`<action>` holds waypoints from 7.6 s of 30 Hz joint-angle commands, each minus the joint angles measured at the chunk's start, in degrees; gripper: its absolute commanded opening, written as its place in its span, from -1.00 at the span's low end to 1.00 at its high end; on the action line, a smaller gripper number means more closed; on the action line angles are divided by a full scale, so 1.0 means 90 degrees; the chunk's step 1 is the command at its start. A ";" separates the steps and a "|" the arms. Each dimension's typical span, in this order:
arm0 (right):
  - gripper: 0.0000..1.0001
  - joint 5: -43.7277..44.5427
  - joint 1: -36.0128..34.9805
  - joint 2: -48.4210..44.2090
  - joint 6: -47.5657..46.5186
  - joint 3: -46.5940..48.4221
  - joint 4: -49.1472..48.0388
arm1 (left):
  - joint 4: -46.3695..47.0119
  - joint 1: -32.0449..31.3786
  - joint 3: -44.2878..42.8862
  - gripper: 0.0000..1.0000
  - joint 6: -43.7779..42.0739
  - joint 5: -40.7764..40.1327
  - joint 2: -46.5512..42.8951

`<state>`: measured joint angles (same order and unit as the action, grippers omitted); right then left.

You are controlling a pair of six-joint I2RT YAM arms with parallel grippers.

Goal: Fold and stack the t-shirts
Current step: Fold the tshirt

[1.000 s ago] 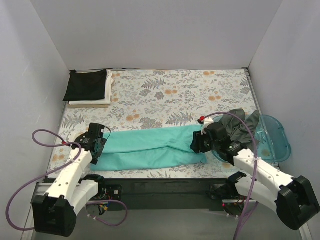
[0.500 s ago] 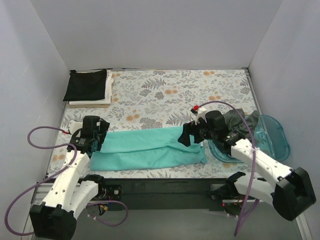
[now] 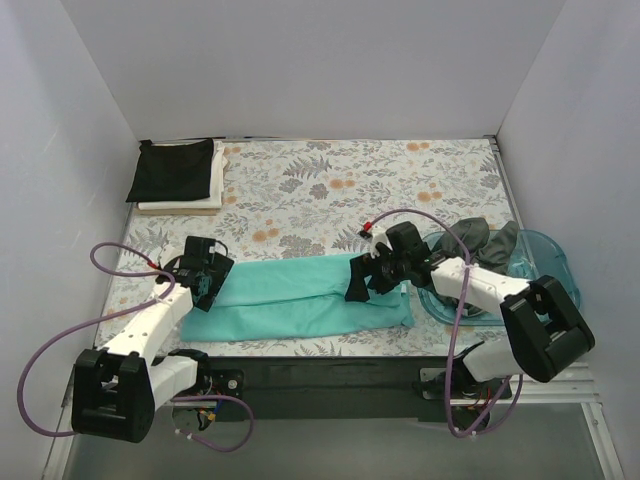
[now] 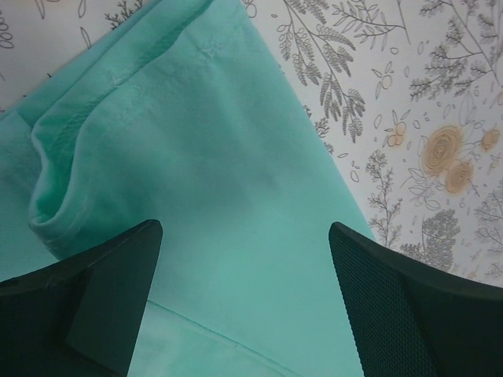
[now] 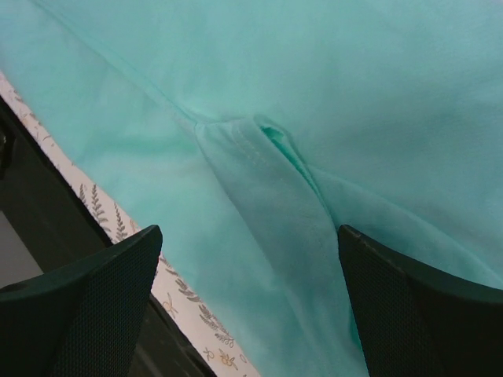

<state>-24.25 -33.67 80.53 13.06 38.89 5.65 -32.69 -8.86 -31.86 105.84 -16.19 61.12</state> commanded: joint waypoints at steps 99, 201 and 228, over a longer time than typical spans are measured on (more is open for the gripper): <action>0.97 0.0712 0.0685 0.3962 -0.2154 0.7202 0.1169 | -0.2347 -0.7589 -0.2047 0.84 0.2823 -0.2314 0.0914; 0.97 0.2197 0.1124 -0.1887 0.0277 0.1499 0.0573 | -0.0252 -0.7541 -0.1822 0.85 -0.0669 -0.0740 0.1402; 0.85 0.2773 0.1114 -0.2385 0.0561 0.0434 0.1129 | -0.1104 -0.7433 -0.1382 -0.84 0.0417 0.0314 0.2359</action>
<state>-1.50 -23.68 61.08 17.87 43.24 13.87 -40.16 -75.85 -44.93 107.33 -15.16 84.05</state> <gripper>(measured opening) 0.930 0.105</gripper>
